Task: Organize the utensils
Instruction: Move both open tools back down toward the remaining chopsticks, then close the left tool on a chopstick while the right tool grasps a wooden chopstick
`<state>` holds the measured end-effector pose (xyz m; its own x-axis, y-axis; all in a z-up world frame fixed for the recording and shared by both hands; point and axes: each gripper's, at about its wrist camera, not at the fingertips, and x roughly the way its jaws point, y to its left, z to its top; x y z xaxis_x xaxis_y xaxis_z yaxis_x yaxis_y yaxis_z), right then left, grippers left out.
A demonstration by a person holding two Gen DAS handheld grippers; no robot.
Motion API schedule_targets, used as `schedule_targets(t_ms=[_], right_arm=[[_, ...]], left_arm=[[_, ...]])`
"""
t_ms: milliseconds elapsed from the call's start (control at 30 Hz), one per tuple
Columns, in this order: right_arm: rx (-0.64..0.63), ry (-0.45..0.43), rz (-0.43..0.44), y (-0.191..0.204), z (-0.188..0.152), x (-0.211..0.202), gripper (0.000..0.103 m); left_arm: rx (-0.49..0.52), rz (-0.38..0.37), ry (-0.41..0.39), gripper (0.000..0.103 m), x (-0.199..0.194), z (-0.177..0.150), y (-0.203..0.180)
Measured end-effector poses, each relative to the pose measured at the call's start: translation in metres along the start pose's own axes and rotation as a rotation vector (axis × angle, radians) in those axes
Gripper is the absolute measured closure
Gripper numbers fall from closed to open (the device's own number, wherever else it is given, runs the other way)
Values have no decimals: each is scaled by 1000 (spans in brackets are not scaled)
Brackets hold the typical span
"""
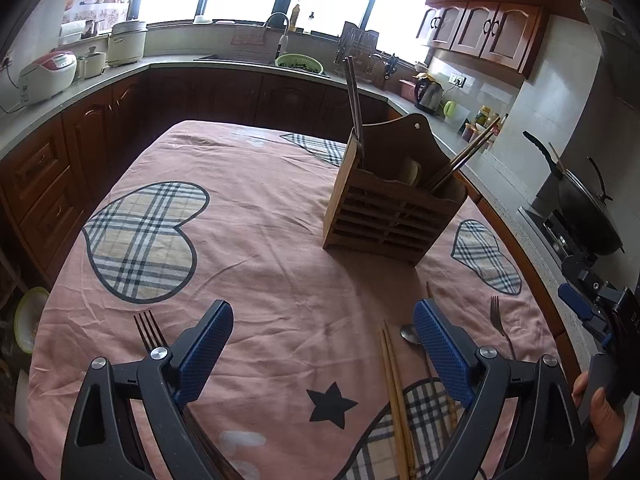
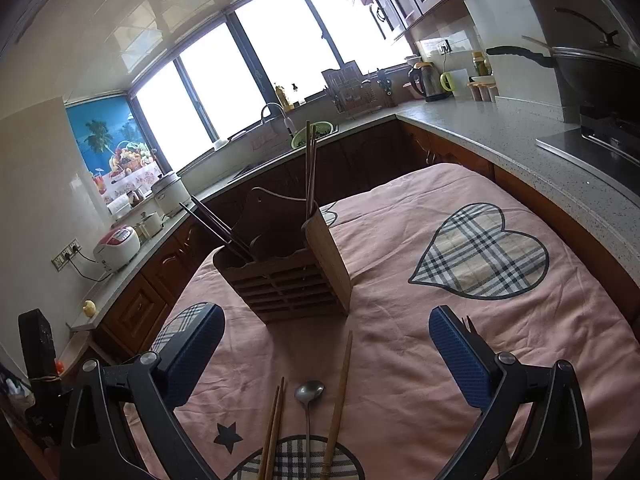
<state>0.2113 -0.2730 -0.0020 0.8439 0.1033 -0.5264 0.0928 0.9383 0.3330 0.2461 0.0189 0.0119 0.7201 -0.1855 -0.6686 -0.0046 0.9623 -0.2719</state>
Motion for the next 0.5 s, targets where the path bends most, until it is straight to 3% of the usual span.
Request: schedule_targets(t_ms=[167, 300, 500], right_arm=[[-6, 43, -2, -4, -3, 18, 1], [-10, 78, -8, -7, -7, 33, 1], [-22, 151, -22, -12, -11, 62, 12]], left_arm=[[47, -4, 43, 13, 24, 4, -12], [74, -22, 86, 22, 45, 5, -20], [113, -39, 159, 33, 81, 6, -31]])
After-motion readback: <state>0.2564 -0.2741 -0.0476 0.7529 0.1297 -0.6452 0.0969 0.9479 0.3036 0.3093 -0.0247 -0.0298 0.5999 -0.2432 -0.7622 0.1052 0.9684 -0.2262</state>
